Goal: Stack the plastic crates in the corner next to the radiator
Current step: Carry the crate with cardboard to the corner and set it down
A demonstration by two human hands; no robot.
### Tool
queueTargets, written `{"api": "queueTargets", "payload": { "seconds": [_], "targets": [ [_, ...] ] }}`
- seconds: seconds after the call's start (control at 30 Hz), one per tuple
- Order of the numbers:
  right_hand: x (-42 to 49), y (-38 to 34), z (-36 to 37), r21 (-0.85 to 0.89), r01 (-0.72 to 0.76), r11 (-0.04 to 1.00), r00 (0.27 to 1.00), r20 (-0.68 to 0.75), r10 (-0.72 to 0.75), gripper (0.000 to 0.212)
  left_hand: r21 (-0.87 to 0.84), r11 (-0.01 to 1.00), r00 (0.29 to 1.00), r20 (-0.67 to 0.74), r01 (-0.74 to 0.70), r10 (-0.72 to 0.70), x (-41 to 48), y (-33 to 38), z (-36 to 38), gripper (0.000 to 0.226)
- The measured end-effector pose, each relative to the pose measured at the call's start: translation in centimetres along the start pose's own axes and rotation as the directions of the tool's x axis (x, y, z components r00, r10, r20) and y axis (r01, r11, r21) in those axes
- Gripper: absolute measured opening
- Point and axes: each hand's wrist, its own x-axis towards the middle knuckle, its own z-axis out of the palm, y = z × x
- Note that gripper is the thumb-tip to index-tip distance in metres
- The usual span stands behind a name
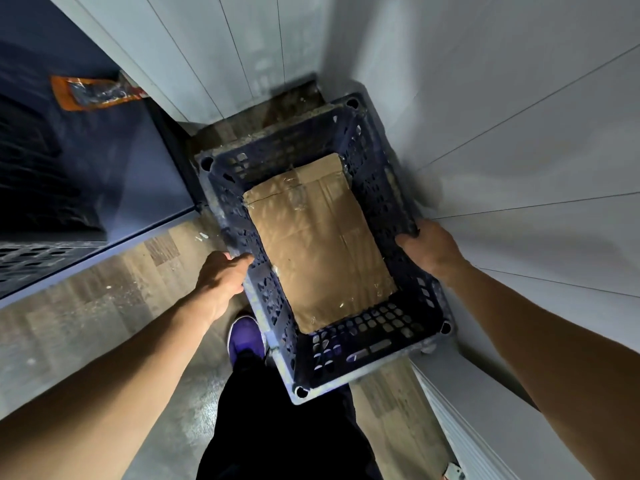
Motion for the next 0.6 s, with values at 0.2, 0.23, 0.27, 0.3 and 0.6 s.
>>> {"api": "queueTargets", "payload": {
  "seconds": [0.2, 0.23, 0.27, 0.3, 0.6],
  "targets": [
    [2.6, -0.1, 1.5, 0.013, 0.025, 1.0, 1.0, 0.001, -0.025, 0.033, 0.044, 0.998, 0.997, 0.056, 0.041, -0.043, 1.5, -0.3, 1.5, 0.057],
    [2.8, 0.1, 1.6, 0.007, 0.023, 1.0, 1.0, 0.008, -0.023, 0.032, 0.071, 0.997, 0.998, 0.051, 0.035, -0.038, 1.6, -0.4, 1.7, 0.06],
    [3.0, 0.3, 1.6, 0.0, 0.02, 1.0, 1.0, 0.01, -0.02, 0.031, 0.1, 0.995, 0.998, 0.05, 0.028, -0.033, 1.7, -0.5, 2.1, 0.062],
    [3.2, 0.6, 1.7, -0.002, 0.017, 1.0, 1.0, 0.004, -0.017, 0.03, 0.123, 0.992, 0.998, 0.055, 0.026, -0.033, 1.8, -0.5, 2.3, 0.065],
    [2.8, 1.7, 1.1, 0.06, -0.074, 0.995, 0.997, -0.003, 0.075, 0.032, 0.301, 0.952, 0.953, 0.266, 0.062, -0.146, -0.4, 0.4, 2.6, 0.081]
  ]
}}
